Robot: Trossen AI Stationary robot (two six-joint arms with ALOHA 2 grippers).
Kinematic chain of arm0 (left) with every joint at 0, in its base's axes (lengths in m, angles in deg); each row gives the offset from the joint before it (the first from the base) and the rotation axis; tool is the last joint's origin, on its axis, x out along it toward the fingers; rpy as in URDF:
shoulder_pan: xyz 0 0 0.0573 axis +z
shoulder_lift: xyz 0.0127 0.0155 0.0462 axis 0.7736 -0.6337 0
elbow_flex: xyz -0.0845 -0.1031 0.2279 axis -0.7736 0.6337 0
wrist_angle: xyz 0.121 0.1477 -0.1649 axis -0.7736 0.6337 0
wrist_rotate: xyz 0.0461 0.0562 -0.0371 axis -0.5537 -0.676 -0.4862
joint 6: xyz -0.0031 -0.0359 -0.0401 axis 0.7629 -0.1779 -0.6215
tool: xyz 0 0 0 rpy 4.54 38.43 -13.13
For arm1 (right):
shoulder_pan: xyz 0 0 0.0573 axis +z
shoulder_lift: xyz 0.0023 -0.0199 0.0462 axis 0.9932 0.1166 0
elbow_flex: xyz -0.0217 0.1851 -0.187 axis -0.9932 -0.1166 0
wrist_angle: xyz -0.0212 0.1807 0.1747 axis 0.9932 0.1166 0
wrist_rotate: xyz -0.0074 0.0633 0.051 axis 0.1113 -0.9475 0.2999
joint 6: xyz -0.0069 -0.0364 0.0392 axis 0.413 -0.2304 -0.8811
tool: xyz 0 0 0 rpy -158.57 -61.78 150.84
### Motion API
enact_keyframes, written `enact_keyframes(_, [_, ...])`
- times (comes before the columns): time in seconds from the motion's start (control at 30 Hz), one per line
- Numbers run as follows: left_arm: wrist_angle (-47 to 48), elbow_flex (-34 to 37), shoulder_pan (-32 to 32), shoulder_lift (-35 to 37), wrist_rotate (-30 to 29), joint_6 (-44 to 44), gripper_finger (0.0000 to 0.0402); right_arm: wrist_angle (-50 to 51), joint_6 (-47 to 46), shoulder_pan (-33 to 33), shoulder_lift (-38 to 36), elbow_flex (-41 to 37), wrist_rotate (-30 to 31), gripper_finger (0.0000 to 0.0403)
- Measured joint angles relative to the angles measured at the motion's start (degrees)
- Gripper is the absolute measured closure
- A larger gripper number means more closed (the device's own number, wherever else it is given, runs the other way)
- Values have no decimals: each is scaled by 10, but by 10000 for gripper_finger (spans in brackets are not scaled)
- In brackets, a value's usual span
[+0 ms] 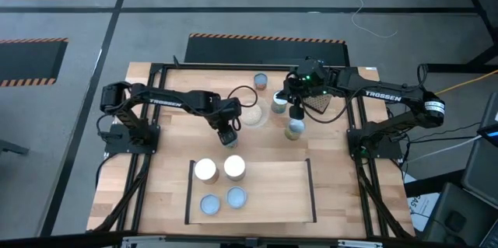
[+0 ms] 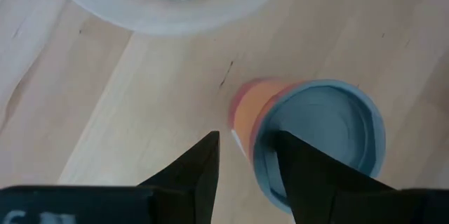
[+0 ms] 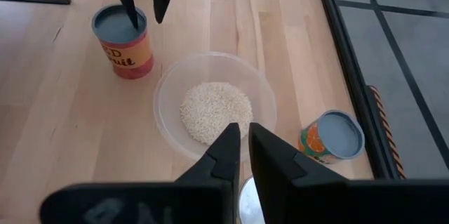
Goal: Pick and place cans onto a shelf
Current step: Put the canned mixed fruit on the shelf
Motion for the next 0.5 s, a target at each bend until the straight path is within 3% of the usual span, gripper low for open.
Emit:
enact_keyframes(0.23, [-3, 0, 0, 0, 0, 1, 299, 0, 0, 0, 0, 0, 0, 365])
enact_keyframes(0.5, [-51, 1, 1, -1, -4, 19, 384, 0, 0, 0, 0, 0, 0, 365])
